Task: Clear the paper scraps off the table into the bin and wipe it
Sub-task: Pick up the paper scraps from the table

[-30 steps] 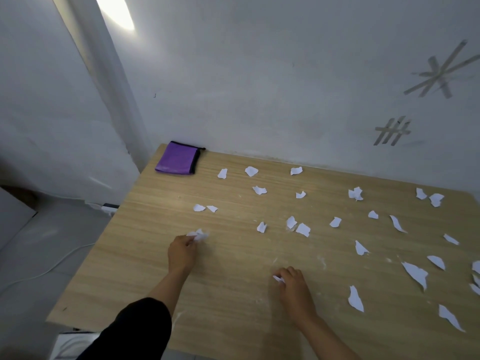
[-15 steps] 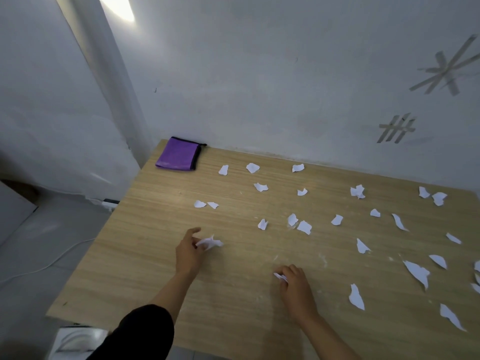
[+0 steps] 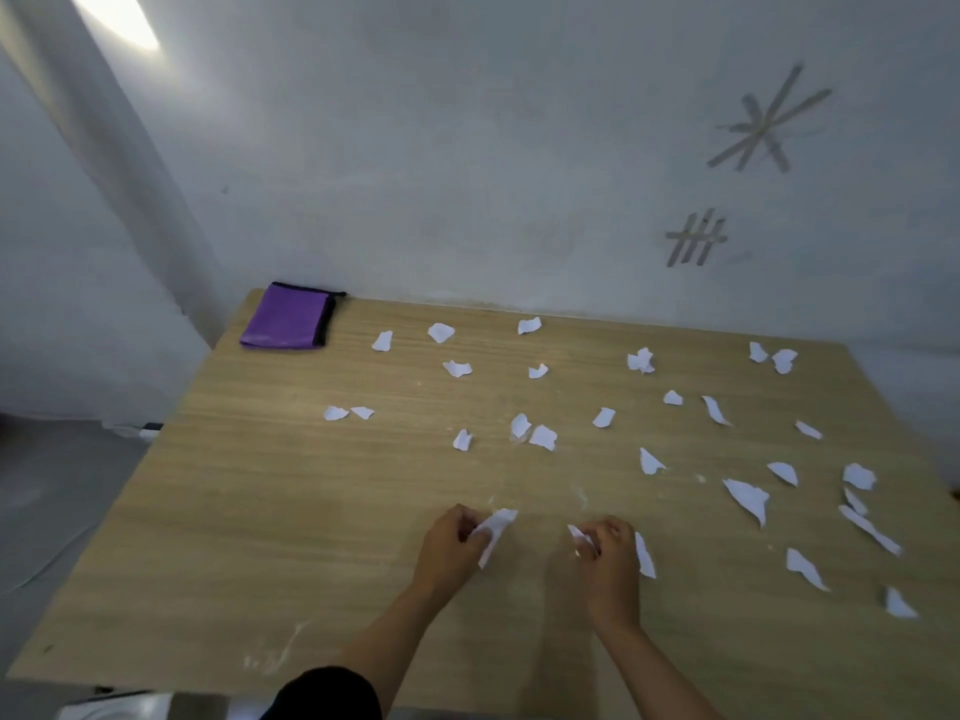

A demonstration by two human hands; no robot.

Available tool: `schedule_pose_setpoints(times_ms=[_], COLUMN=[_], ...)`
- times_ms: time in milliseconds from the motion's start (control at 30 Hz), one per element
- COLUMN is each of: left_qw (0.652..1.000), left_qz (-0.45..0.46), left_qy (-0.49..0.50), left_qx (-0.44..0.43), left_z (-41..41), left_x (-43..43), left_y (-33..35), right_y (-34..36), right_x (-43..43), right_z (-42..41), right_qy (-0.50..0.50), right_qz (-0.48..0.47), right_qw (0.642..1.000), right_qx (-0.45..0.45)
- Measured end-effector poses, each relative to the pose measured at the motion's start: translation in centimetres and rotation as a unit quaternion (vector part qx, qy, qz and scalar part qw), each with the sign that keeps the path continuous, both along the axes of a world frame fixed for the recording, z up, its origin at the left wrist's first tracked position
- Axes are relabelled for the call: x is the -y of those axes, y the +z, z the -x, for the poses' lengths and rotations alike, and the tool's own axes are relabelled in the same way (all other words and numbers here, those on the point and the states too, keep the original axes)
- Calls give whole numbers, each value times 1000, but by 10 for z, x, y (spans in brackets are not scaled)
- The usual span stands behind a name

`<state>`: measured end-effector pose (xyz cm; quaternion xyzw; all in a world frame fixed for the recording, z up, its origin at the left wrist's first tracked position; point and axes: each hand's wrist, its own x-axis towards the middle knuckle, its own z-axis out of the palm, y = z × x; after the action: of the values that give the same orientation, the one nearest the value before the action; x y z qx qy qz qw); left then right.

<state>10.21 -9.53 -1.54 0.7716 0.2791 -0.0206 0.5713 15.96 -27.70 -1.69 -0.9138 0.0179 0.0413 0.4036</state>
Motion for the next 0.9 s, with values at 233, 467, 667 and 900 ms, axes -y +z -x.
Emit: schedule_pose_setpoints(times_ms=[233, 467, 667, 900], left_qw=[999, 999, 992, 980], left_qz=[15, 7, -64, -165], left_qy=[-42, 12, -86, -71], left_qx=[-25, -42, -71, -91], left_z=[-23, -31, -33, -36], left_x=[52, 65, 68, 60], left_y=[-1, -6, -8, -9], right_y=[-5, -5, -15, -6], right_x=[54, 43, 29, 36], right_z=[0, -3, -12, -40], right_qy=[-90, -21, 137, 189], right_qz=[19, -91, 24, 84], right_qw=[995, 988, 984, 973], right_qx=[-42, -126, -108, -98])
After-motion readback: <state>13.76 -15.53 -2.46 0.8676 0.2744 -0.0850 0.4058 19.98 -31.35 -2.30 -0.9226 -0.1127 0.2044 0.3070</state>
